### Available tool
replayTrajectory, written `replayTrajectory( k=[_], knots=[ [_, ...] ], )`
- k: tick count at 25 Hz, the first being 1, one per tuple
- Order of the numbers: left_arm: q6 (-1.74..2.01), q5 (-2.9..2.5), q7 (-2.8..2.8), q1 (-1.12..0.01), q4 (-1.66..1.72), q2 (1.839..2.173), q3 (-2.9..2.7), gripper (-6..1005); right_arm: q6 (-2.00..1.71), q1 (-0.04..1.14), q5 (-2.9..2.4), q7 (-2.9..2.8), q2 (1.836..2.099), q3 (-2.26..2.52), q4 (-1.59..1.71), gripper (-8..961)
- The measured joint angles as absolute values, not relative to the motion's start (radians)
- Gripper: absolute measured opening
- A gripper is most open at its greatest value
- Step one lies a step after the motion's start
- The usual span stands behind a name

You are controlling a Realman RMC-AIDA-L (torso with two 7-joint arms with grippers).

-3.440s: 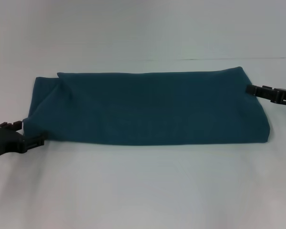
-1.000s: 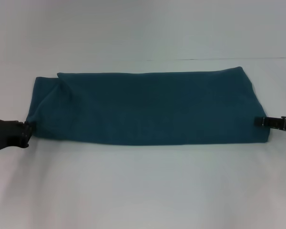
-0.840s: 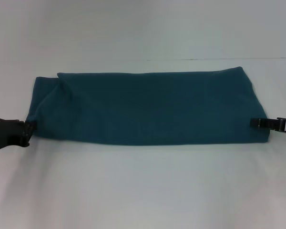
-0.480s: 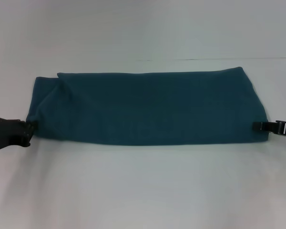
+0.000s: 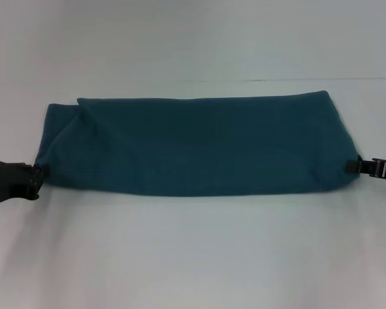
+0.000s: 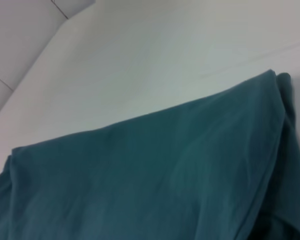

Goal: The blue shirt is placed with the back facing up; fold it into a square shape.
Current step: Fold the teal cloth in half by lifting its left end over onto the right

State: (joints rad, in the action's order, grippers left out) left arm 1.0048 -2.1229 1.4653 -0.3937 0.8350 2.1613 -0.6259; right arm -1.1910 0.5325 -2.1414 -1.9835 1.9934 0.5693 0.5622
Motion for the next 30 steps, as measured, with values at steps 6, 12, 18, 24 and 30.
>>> replayTrajectory(
  k=[6, 12, 18, 24, 30],
  knots=[
    [1.0, -2.123, 1.464, -0.387, 0.837, 2.161, -0.62, 5, -1.193, 0.513, -2.109, -1.979, 1.988, 0.562, 0.565, 26],
    [0.996, -2.124, 1.464, -0.376, 0.849, 2.161, -0.606, 6, -1.179, 0.502, -2.105, -1.979, 1.983, 0.533, 0.559, 53],
    [1.003, -2.125, 1.463, -0.367, 0.862, 2.161, -0.603, 9, -1.182, 0.501, -2.105, -1.976, 1.984, 0.532, 0.558, 80],
    [1.005, -2.125, 1.463, -0.367, 0.862, 2.163, -0.609, 15, -1.186, 0.503, -2.105, -1.968, 1.993, 0.54, 0.558, 107],
    [1.006, -2.125, 1.463, -0.359, 0.864, 2.164, -0.606, 21, -1.203, 0.502, -2.1, -1.966, 1.994, 0.533, 0.566, 135]
  ],
)
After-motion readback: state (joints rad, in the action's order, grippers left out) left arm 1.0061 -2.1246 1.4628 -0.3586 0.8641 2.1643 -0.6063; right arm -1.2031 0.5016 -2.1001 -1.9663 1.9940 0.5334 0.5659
